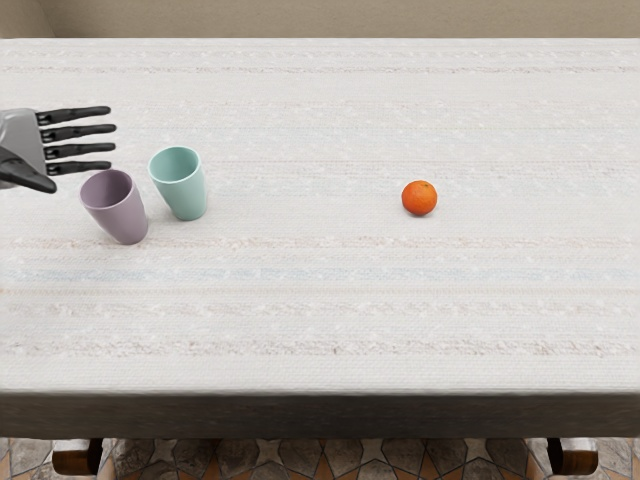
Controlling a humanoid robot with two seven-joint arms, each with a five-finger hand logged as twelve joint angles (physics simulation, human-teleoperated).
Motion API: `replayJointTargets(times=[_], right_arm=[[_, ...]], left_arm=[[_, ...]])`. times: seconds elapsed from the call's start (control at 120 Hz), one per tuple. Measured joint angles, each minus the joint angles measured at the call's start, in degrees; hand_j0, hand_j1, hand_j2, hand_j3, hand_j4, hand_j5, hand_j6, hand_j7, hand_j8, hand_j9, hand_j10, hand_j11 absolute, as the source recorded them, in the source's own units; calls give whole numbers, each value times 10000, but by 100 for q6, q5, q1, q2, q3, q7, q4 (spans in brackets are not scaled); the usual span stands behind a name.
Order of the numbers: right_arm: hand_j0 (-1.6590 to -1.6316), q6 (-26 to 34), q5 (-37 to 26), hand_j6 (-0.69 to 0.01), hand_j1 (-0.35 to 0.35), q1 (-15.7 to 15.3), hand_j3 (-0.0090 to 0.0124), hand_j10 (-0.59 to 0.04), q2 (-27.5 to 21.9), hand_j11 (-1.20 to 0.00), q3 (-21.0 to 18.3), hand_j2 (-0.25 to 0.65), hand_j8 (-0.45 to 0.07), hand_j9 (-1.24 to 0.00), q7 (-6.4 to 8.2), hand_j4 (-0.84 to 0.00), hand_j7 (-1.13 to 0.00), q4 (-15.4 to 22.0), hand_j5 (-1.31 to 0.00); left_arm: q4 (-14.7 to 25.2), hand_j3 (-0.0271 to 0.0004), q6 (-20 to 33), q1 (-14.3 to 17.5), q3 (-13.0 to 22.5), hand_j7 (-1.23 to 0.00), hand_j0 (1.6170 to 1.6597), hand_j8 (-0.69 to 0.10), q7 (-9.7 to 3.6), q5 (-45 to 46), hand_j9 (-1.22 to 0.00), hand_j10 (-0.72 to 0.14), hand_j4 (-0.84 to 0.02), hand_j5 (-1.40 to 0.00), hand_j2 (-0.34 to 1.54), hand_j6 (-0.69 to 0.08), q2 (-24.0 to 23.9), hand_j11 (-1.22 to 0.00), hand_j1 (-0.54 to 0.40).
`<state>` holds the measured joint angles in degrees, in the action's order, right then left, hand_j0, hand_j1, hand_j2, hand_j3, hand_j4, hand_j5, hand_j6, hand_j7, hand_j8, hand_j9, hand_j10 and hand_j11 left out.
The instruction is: Pick up cup and place in cup with left hand
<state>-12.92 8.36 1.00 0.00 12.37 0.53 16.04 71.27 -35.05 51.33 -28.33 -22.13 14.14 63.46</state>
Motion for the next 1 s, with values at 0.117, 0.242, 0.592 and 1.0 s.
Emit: replayJointTargets(times=[0.117, 0.242, 0.592, 1.0], right_arm=[[-16581, 0, 2, 10, -3489, 0, 0, 5, 0, 1, -3, -2, 7, 1, 0, 0, 0, -1, 1], [-16581, 0, -1, 9, -3489, -11, 0, 4, 0, 1, -9, -2, 7, 1, 0, 1, 0, -4, 1], [-16581, 0, -1, 6, -3489, -20, 0, 3, 0, 0, -13, -2, 4, 0, 0, -2, 0, -4, 1], [-16581, 0, -2, 7, -3489, -21, 0, 3, 0, 0, -14, -2, 5, 1, 0, 0, 0, -5, 1]], left_arm=[[-120, 0, 0, 30, 6, 3, 16581, 32, -49, 41, 3, 23, 29, 5, -3, 35, -86, 2, 3489], [-202, 0, -2, 352, 13, -9, 16581, 26, -802, -180, -10, 16, 23, -7, -3, 29, -267, -10, 3477], [415, 0, 99, 1449, 15, -122, 16581, -97, -1270, -3026, -122, -96, -97, -122, 15, -97, -830, -121, 3380], [384, 0, 3464, 1455, 391, -141, 16581, -141, -1287, -6006, -140, -131, -135, -143, 28, -144, -2811, -139, 3370]])
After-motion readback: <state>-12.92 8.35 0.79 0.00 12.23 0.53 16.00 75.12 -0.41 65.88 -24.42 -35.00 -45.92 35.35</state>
